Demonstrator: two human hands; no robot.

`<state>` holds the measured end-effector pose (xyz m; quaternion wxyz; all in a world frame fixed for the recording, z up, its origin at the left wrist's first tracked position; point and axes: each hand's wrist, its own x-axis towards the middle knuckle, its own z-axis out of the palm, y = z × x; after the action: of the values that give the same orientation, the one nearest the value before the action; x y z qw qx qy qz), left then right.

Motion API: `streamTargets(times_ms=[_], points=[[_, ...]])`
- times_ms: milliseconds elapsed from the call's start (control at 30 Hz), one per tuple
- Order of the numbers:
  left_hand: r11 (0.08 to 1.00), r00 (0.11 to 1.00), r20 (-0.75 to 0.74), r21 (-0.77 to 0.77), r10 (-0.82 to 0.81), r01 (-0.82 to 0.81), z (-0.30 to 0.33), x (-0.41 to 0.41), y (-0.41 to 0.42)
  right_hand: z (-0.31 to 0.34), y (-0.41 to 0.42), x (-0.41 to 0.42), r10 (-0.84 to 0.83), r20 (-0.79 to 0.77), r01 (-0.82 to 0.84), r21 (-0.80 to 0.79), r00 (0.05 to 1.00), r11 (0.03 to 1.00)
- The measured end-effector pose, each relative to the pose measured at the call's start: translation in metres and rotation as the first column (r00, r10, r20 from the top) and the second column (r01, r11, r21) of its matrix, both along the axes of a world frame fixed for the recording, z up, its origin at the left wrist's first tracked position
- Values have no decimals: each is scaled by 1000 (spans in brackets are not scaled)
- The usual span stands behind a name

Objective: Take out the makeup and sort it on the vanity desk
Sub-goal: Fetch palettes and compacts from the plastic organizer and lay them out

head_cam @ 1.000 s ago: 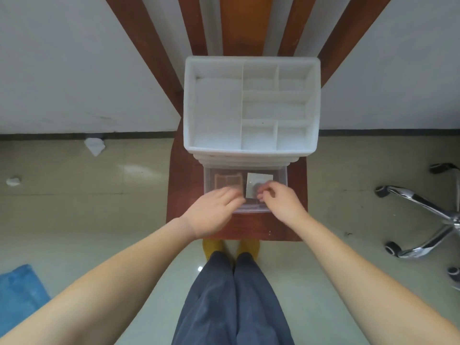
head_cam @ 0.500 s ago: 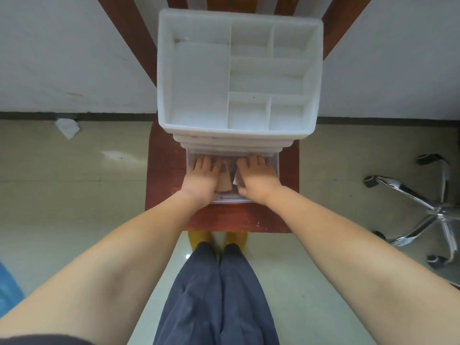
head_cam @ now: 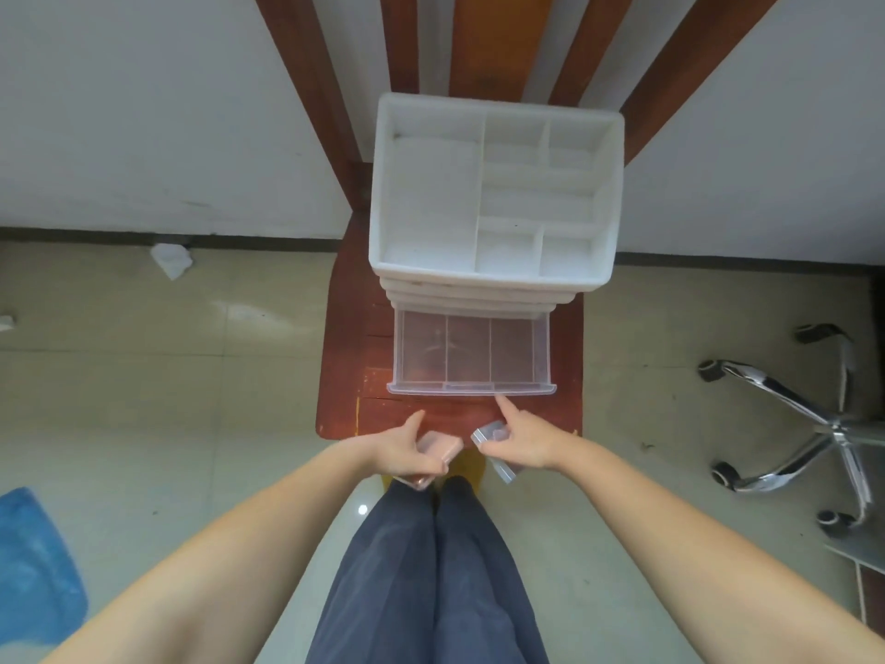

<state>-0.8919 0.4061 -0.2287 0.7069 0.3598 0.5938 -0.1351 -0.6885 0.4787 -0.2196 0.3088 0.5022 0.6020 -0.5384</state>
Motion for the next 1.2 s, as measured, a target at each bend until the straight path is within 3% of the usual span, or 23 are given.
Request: streamTargets(times_ms=[133,467,667,867,1000,1200], points=[[995,999,-37,98,39,-35,-6,-6,30,-5,13,-16,86,39,-90,126,996,988],[931,964,-261,335,-54,143,-7,-31,108,-1,90,-38,121,62,-134,339,991,931],[887,939,-343,423,-31,184,38,-36,61,44,65,-50,287,48,-277,446,957,851],[807,888,-420,581,189,103,126,-66,-1,128,42,-90,507,-18,-386,626,862,677],[750,824,-435,661,362,19,173,-85,-33,171,35,-126,660,-22,-452,711,751,538],[657,595,-456,735,662,-168,207,-61,-98,208,7,-164,884,1,-562,772,468,296]])
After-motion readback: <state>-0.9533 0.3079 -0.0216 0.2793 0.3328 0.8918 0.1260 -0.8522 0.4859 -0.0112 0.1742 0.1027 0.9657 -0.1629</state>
